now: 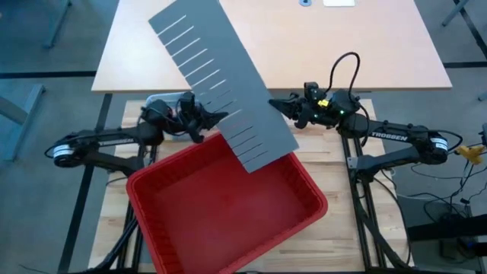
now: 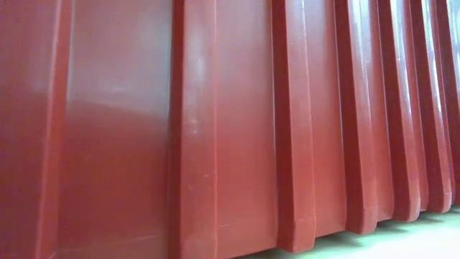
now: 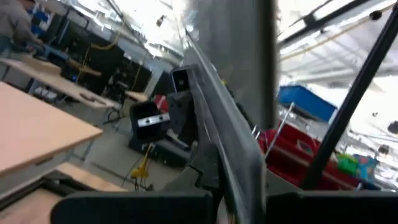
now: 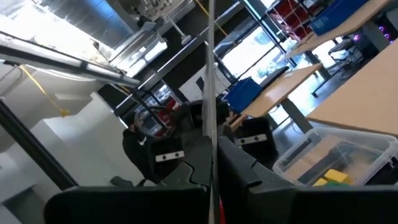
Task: Sort blocks
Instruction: Insert the bin divider into the red bin
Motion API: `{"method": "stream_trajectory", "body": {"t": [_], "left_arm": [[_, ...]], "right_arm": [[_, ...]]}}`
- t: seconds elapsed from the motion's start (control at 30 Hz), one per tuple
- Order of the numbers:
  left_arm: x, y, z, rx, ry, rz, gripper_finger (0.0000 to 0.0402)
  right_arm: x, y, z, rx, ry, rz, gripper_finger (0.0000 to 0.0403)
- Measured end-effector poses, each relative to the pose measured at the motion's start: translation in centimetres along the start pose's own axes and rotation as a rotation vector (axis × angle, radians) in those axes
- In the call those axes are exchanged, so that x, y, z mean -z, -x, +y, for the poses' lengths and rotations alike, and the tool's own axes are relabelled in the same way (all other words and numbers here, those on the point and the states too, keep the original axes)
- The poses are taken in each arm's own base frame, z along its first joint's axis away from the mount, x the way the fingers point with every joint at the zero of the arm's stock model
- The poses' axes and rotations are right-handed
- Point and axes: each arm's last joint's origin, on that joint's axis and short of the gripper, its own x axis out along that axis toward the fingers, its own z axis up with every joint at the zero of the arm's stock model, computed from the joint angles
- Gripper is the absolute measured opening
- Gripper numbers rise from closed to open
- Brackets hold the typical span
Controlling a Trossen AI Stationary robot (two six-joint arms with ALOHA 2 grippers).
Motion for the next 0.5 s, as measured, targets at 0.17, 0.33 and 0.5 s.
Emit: {"method": "stream_trajectory", "body": {"t": [0.17, 0.33, 0.5], "left_arm": [[-1.8, 2.5, -2.0, 0.015, -0.018, 0.017, 0.0000], [-2.4, 4.2, -2.9, -0.025, -0.033, 0.033, 0.0000], [-2.2, 5.0, -3.0, -0.061, 0.002, 0.112, 0.0000]], "right_arm": [[-0.5, 0.1, 0.1, 0.010, 0.016, -0.044, 0.0016], [-0.2, 0.1, 0.0, 0.015, 0.011, -0.019, 0.0049], [-0.3, 0.1, 0.0, 0.019, 0.036, -0.026, 0.0079]]}}
